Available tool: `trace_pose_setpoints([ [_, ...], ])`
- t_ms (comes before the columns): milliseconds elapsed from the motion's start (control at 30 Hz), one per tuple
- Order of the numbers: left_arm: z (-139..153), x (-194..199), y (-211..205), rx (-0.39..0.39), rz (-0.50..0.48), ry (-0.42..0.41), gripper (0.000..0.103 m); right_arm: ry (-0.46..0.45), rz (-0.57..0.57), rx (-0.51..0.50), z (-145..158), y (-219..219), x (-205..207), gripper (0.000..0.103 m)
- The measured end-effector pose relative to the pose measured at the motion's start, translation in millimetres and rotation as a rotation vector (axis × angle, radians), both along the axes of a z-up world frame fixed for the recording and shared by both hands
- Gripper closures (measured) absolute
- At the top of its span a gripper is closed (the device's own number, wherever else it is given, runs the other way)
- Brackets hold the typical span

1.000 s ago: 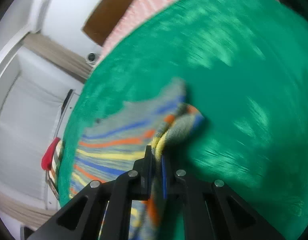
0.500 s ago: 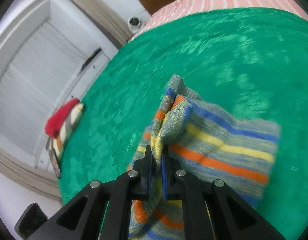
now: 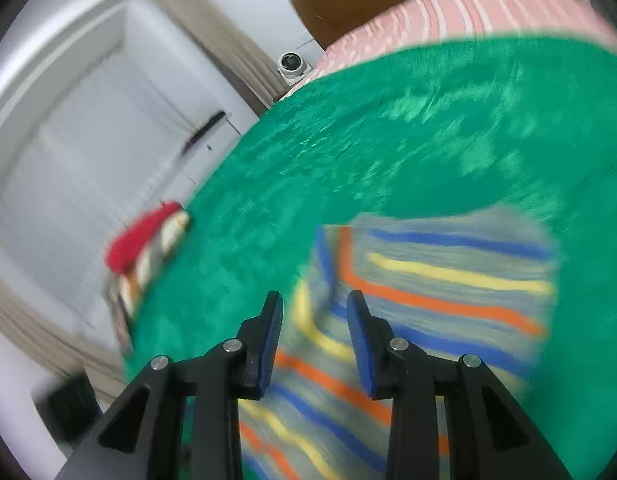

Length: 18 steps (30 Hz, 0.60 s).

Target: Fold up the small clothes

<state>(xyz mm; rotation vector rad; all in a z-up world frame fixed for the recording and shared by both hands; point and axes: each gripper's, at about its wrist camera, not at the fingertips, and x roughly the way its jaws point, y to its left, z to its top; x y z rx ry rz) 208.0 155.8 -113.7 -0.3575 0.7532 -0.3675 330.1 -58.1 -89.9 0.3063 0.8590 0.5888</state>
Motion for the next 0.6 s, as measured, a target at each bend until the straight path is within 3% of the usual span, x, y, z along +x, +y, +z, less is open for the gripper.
trace_pose_setpoints([
  [33, -1, 5, -7, 0.019, -0.008, -0.001, 0.037, -0.023, 0.018, -0.048, 5, -5, -13, 0.068],
  [67, -2, 11, -13, 0.045, -0.015, 0.004, 0.054, -0.05, 0.053, -0.112, 8, -8, -32, 0.068],
  [100, -7, 16, -18, 0.075, -0.017, 0.026, 0.077, -0.066, 0.088, -0.15, 8, -10, -47, 0.068],
  [167, -19, 18, -22, 0.112, -0.001, 0.081, 0.098, -0.071, 0.175, -0.214, -5, -7, -81, 0.07],
  [300, -38, 7, -11, 0.158, 0.022, 0.138, 0.099, 0.028, 0.226, -0.368, -66, -1, -124, 0.074],
  [333, -37, 2, -9, 0.161, 0.012, 0.141, 0.099, -0.002, 0.208, -0.377, -71, -4, -134, 0.074],
  [433, -21, -2, 2, 0.174, 0.022, 0.136, 0.093, -0.011, 0.157, -0.351, -60, -14, -145, 0.074],
  [467, -13, -2, 4, 0.167, 0.024, 0.12, 0.085, -0.013, 0.15, -0.338, -55, -17, -144, 0.075],
  [500, -1, 2, 4, 0.15, 0.014, 0.094, 0.063, -0.031, 0.134, -0.321, -45, -22, -142, 0.075],
  [567, 18, 21, -4, 0.132, -0.015, 0.055, 0.032, -0.063, 0.103, -0.306, -32, -30, -134, 0.074],
  [600, 23, 30, -10, 0.137, -0.029, 0.043, 0.028, -0.071, 0.091, -0.305, -27, -34, -128, 0.074],
])
